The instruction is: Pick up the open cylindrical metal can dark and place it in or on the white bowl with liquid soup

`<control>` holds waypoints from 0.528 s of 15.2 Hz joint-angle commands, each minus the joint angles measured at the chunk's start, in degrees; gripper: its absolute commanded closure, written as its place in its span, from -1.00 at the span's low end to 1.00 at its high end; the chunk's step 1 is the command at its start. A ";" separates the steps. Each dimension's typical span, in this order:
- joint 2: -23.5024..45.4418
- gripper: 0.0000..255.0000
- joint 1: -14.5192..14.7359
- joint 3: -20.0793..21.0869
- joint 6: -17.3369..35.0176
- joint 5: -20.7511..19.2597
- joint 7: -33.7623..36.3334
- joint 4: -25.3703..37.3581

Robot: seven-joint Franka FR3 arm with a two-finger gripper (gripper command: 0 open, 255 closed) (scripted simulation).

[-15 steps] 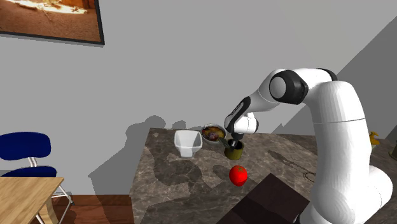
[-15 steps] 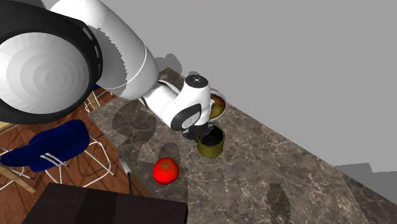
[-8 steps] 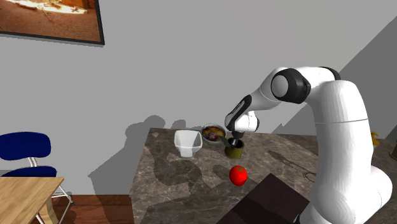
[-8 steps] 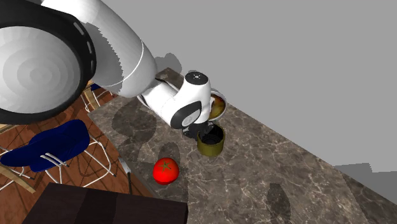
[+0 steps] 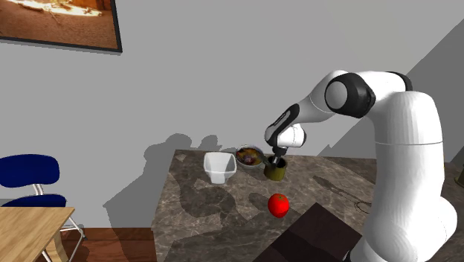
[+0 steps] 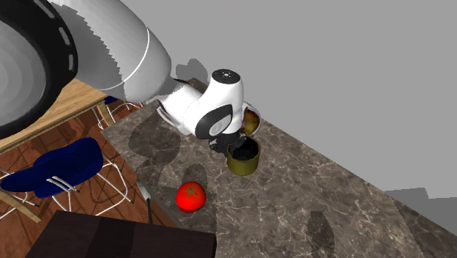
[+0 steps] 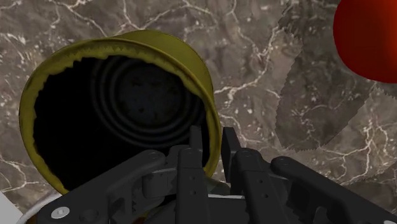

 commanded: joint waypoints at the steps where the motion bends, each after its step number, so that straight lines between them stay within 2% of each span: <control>1: -1.41 1.00 0.38 -0.53 -1.19 -0.60 0.43 -0.19; 8: -6.02 1.00 1.56 -2.12 -5.27 -2.77 2.01 -0.62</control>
